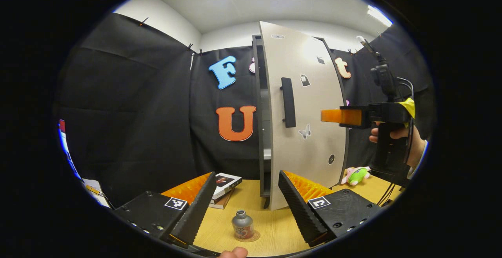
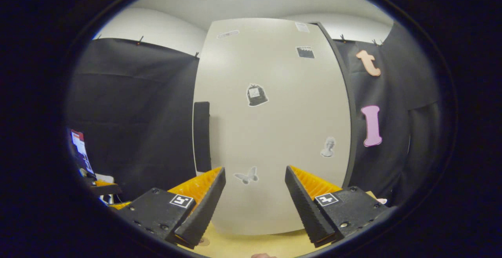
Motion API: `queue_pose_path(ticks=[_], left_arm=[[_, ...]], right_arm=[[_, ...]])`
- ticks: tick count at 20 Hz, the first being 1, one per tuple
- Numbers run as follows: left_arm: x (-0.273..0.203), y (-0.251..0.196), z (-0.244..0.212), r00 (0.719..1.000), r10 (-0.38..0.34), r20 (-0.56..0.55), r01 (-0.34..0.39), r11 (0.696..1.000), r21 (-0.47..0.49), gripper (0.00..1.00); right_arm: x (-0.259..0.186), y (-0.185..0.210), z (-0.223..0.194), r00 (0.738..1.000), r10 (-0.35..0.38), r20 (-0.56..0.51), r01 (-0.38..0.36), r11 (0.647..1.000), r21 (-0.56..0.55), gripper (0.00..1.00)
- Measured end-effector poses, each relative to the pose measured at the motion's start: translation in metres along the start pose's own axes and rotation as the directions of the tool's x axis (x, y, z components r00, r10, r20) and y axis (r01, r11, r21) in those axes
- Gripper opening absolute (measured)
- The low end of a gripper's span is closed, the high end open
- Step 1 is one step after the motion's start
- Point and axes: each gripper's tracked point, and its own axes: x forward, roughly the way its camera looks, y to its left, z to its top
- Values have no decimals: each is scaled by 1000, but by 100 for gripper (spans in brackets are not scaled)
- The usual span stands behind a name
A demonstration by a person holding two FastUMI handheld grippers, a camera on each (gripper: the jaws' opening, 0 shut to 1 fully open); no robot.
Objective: Open the cabinet door with the right hand, grasp the bottle in the cabinet with the left hand and place it on the coaster, then close the cabinet door with the right hand.
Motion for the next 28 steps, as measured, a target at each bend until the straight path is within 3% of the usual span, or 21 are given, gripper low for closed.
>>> queue_pose_path(ticks=[8, 13, 14, 17, 19, 22, 23, 25, 28], left_arm=[[-10, -33, -5, 997, -82, 5, 82, 996, -39, 96], [-23, -54, -7, 990, -144, 13, 144, 989, -30, 96], [-24, -57, -7, 988, -156, 14, 156, 987, -26, 96], [-28, -61, -8, 985, -169, 22, 170, 985, -24, 96], [-30, -62, -11, 985, -173, 22, 173, 984, -29, 96], [-34, -62, -10, 985, -172, 24, 173, 984, -33, 96], [-34, -62, -11, 985, -172, 25, 173, 984, -34, 96], [-35, -61, -13, 984, -175, 15, 175, 984, -39, 96], [-35, -58, -10, 986, -167, 21, 168, 984, -51, 96]], right_arm=[[-125, -37, -18, 989, -146, 11, 146, 989, 4, 98], [-198, -73, -29, 956, -290, 30, 291, 957, 0, 98], [-209, -82, -32, 948, -318, 23, 318, 948, 3, 93], [-241, -103, -41, 915, -402, 25, 402, 916, 16, 98], [-252, -112, -63, 893, -450, -12, 451, 892, 37, 97], [-255, -110, -83, 883, -468, -29, 469, 879, 83, 98], [-256, -111, -86, 877, -480, -27, 480, 873, 85, 93], [-260, -113, -92, 863, -504, -24, 505, 861, 69, 98], [-258, -107, -92, 873, -488, -27, 489, 870, 60, 94]])
